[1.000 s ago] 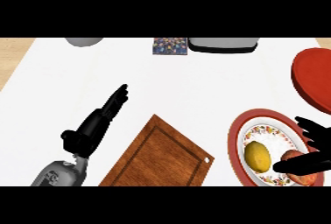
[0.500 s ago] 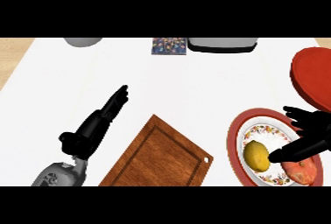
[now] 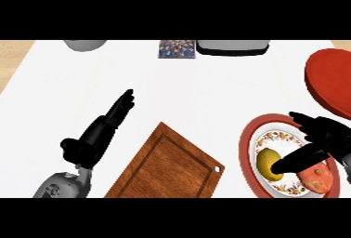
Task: Pick the lemon from the plate and place it in the bowl
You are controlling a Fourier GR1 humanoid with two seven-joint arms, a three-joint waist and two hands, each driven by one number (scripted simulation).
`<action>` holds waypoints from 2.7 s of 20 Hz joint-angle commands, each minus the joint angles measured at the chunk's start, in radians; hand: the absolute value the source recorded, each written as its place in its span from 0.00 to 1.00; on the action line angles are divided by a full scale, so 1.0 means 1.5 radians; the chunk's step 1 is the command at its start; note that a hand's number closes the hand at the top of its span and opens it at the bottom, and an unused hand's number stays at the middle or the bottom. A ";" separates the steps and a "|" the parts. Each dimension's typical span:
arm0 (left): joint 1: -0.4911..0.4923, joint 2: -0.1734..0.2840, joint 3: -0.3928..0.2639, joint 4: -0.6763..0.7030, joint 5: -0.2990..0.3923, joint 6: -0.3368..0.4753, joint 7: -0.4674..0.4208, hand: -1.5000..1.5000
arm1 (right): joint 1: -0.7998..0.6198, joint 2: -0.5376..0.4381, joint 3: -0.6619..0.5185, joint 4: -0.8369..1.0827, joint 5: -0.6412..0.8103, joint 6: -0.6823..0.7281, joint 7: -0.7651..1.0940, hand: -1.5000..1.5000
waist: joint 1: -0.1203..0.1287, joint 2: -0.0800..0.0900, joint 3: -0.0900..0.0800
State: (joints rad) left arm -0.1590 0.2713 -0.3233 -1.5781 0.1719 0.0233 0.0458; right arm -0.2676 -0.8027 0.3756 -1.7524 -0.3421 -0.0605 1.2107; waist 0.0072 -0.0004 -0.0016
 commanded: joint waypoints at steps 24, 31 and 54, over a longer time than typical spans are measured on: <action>-0.002 -0.012 0.041 0.008 -0.023 -0.042 0.003 0.50 | 0.033 0.106 0.077 0.110 0.181 -0.065 0.076 0.00 | -0.002 0.001 0.001; 0.009 -0.046 0.041 0.013 -0.048 -0.038 -0.008 0.50 | 0.063 0.160 0.059 0.123 0.246 -0.098 0.006 1.00 | -0.004 0.000 0.001; 0.004 -0.066 0.048 0.017 -0.061 -0.091 -0.012 0.50 | -0.335 0.158 0.068 0.581 0.565 0.012 -0.202 1.00 | 0.052 0.013 0.001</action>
State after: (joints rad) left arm -0.1867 0.1644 -0.2507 -1.5421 0.0800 -0.1024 0.0495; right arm -0.6458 -0.5879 0.4481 -1.0422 0.3835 -0.0086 0.8981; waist 0.0759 0.0196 0.0006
